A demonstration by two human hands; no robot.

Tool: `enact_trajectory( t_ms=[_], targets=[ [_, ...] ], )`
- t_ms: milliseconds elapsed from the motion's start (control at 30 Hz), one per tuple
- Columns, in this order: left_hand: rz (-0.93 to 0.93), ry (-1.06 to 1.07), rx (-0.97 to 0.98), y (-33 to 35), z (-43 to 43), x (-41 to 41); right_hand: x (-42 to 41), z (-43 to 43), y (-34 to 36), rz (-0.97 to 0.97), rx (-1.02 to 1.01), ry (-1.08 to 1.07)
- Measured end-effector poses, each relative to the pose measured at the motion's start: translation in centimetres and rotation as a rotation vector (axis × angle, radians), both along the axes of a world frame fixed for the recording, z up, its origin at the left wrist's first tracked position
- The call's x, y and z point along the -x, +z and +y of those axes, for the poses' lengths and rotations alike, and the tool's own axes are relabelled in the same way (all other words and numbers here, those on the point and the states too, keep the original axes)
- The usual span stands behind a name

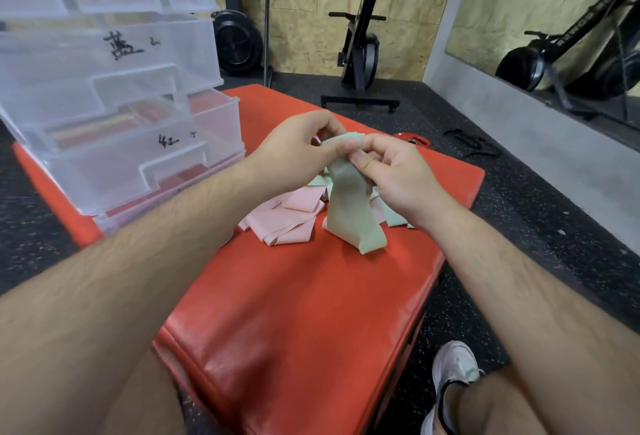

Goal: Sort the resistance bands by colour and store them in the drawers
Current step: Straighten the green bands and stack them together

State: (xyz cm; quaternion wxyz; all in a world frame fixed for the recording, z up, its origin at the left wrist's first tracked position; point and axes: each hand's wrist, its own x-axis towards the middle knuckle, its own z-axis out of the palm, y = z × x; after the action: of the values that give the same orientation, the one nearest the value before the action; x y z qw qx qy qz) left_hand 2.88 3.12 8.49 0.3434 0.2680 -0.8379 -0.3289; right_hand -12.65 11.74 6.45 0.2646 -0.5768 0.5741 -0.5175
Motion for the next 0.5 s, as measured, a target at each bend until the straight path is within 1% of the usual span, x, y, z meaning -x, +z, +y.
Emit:
enact_trajectory(
  t_ms=[100,167,333,400,500],
  targets=[
    [0.134,0.028,-0.086,0.3,0.3,-0.7,-0.2,0.3,0.3,-0.085,-0.054,0.073],
    [0.189,0.077,-0.152,0.4,0.4,-1.3,0.0,0.5,0.1,-0.069,-0.135,0.118],
    [0.226,0.209,-0.218,-0.3,-0.7,-3.6,0.6,0.4,-0.9,0.094,-0.368,0.214],
    [0.205,0.27,-0.257,-0.9,-1.4,-5.0,1.1,0.6,-1.1,0.159,-0.464,0.248],
    [0.151,0.344,-0.336,-2.2,-2.0,-6.9,2.7,1.1,-1.2,0.189,-0.569,0.249]
  ],
)
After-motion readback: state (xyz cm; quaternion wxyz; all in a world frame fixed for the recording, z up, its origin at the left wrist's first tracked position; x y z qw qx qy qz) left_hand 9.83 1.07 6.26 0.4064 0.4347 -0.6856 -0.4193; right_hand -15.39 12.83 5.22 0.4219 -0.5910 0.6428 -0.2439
